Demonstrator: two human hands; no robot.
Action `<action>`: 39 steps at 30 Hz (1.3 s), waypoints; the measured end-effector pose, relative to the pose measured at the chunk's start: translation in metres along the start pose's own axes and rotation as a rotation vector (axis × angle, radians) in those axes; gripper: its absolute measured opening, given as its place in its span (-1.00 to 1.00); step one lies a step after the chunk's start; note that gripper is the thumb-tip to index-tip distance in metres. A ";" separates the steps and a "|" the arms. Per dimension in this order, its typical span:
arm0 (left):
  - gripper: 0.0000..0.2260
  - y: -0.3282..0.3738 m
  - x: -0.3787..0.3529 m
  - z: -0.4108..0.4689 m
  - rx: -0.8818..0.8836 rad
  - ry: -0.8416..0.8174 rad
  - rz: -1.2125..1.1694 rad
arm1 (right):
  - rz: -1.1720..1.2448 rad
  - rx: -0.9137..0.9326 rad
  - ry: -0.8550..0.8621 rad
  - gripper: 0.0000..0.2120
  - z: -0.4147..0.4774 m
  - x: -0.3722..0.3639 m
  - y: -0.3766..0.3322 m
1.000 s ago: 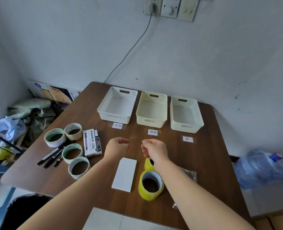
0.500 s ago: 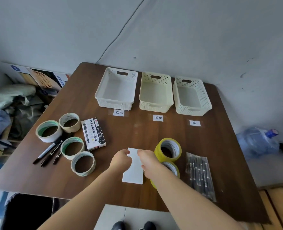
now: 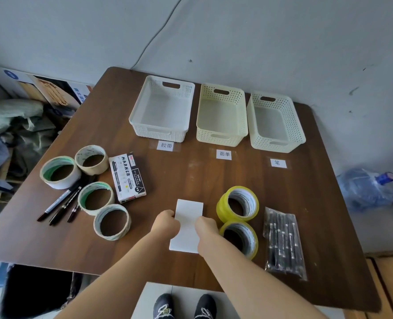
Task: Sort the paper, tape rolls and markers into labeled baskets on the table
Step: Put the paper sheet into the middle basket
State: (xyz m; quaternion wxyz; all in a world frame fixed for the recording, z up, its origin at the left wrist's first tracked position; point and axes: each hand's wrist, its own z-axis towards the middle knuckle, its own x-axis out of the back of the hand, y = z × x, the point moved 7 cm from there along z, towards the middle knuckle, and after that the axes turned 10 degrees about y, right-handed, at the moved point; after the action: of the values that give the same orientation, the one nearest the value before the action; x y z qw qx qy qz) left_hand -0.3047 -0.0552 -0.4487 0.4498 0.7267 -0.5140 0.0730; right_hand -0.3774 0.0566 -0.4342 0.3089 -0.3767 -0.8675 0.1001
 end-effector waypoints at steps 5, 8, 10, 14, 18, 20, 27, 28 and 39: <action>-0.60 -0.007 0.002 0.006 0.020 0.024 -0.032 | 0.050 0.005 -0.027 -0.70 0.003 -0.006 0.003; -0.61 -0.007 0.005 0.004 0.033 0.077 -0.022 | 0.100 -0.015 -0.033 -0.73 0.004 -0.003 0.004; -0.64 -0.005 0.005 0.003 0.024 0.102 -0.038 | 0.106 -0.006 -0.046 -0.77 0.007 -0.002 0.005; -0.65 -0.004 0.007 0.004 0.026 0.122 -0.093 | 0.104 0.021 -0.063 -0.95 0.004 0.001 0.003; -0.64 -0.009 0.011 0.003 0.053 0.164 -0.122 | 0.042 0.030 -0.054 -0.92 0.001 0.001 0.003; -0.60 -0.010 0.010 0.001 0.061 0.183 -0.085 | 0.062 0.026 -0.032 -0.93 -0.001 0.001 0.003; -0.54 -0.009 0.010 -0.001 0.066 0.128 -0.090 | 0.124 -0.004 -0.018 -0.79 -0.001 0.005 0.005; -0.54 -0.009 0.011 -0.001 0.070 0.116 -0.109 | 0.111 0.002 -0.018 -0.77 0.000 0.005 0.005; -0.57 0.001 0.026 0.001 0.079 0.099 -0.393 | 0.072 0.134 0.033 -0.78 -0.008 0.002 -0.007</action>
State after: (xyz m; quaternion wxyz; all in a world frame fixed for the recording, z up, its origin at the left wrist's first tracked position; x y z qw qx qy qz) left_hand -0.2938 -0.0734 -0.4338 0.4512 0.8258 -0.3362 0.0394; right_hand -0.3774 0.0526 -0.4242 0.3441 -0.3876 -0.8396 0.1627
